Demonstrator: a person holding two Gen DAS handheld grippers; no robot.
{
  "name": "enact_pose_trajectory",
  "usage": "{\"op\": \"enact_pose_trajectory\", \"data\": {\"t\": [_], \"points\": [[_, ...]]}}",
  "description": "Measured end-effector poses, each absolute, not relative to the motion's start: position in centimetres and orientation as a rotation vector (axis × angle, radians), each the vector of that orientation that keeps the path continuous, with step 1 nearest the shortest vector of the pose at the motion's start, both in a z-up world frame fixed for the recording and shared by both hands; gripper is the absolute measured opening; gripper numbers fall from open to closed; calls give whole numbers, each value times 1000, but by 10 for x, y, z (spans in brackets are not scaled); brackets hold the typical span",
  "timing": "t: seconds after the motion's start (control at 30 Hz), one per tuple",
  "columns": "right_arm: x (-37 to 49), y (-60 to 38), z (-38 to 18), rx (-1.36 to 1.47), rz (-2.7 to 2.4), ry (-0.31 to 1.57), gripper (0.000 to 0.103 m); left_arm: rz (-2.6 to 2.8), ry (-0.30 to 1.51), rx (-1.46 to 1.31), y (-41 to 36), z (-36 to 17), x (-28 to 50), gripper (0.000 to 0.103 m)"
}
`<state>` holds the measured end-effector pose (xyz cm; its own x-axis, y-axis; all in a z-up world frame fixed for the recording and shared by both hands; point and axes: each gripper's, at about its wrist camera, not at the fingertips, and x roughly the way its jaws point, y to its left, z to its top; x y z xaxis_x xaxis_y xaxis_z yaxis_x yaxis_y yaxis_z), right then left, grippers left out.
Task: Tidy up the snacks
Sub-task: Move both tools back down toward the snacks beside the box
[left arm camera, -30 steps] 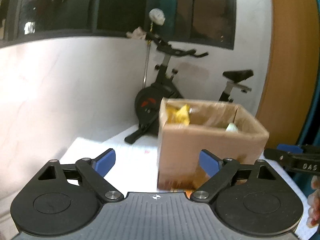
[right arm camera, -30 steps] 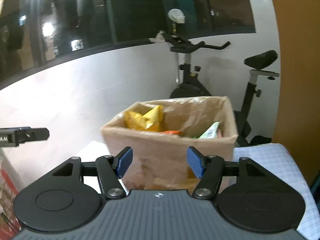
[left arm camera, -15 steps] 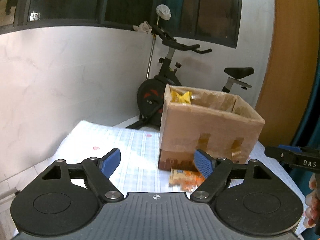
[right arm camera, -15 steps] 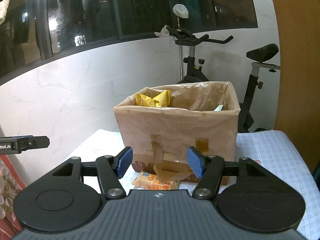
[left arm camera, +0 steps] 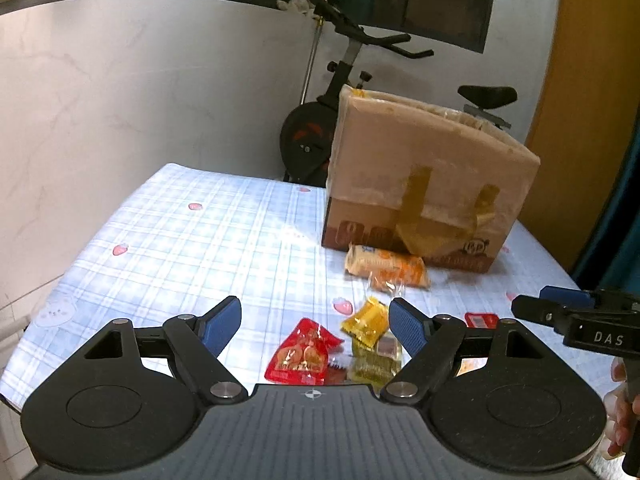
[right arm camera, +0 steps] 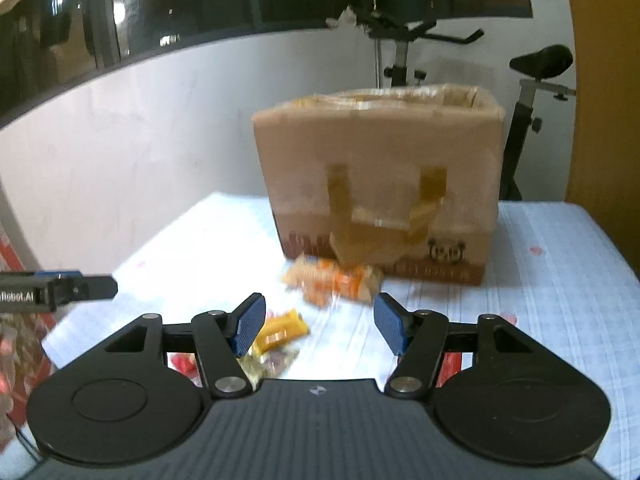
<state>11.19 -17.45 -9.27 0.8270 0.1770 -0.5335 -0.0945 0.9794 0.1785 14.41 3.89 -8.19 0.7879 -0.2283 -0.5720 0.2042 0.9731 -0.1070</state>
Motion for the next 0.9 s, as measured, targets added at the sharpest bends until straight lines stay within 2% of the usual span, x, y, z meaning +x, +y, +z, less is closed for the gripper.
{"op": "enact_pose_trajectory", "data": {"t": [0.37,0.63,0.9], "points": [[113,-166,-134,65,163,662,65,-269,607,23,30,-100,136,83],[114,-155,-160,-95,207,742,78,-276,648,0,34,-118,154,83],[115,-138,-176,-279,283,827,83,-284,664,-41,40,-128,165,83]]}}
